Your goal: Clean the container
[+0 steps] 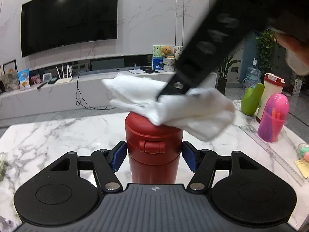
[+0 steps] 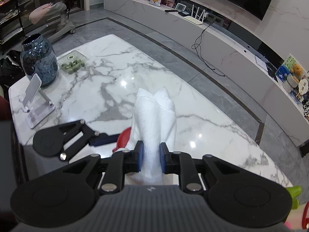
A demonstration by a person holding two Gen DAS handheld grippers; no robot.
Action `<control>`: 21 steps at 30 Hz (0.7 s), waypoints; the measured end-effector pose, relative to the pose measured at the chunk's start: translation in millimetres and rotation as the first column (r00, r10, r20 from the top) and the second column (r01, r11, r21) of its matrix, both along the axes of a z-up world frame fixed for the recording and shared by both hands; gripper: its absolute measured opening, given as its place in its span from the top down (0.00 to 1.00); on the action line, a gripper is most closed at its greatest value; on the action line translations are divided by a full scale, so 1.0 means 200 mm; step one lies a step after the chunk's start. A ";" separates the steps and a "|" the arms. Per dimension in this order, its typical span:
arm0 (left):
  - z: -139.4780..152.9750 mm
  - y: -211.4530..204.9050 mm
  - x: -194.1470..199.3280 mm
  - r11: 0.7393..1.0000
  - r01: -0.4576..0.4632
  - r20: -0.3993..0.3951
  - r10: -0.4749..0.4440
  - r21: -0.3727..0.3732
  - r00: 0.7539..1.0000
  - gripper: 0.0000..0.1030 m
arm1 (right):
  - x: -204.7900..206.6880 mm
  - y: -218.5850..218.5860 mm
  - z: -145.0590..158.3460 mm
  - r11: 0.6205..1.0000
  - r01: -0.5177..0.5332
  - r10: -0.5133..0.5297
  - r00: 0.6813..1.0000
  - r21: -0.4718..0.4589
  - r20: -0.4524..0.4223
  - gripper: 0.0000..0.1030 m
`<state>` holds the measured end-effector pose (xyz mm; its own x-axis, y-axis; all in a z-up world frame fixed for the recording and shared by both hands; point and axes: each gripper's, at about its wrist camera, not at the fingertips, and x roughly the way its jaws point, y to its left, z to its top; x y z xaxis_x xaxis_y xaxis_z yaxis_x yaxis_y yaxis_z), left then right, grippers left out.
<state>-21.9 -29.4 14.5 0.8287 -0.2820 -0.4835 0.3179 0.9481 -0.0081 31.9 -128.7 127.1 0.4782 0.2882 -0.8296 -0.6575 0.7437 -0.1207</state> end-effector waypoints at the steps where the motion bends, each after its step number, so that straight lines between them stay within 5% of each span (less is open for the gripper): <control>1: 0.00 0.00 0.00 1.000 0.000 0.000 0.000 0.002 1.000 0.41 | -0.02 0.00 0.00 1.000 -0.005 0.005 1.000 -0.004 -0.001 0.80; 16: -0.01 -0.02 0.00 1.000 0.011 0.013 -0.011 0.029 1.000 0.41 | -0.02 0.11 0.00 1.000 -0.029 0.030 0.999 -0.007 0.021 0.80; 21: -0.02 0.01 0.02 1.000 0.005 -0.021 -0.005 -0.022 1.000 0.42 | 0.03 0.12 -0.01 1.000 0.005 -0.005 1.000 0.002 0.030 0.80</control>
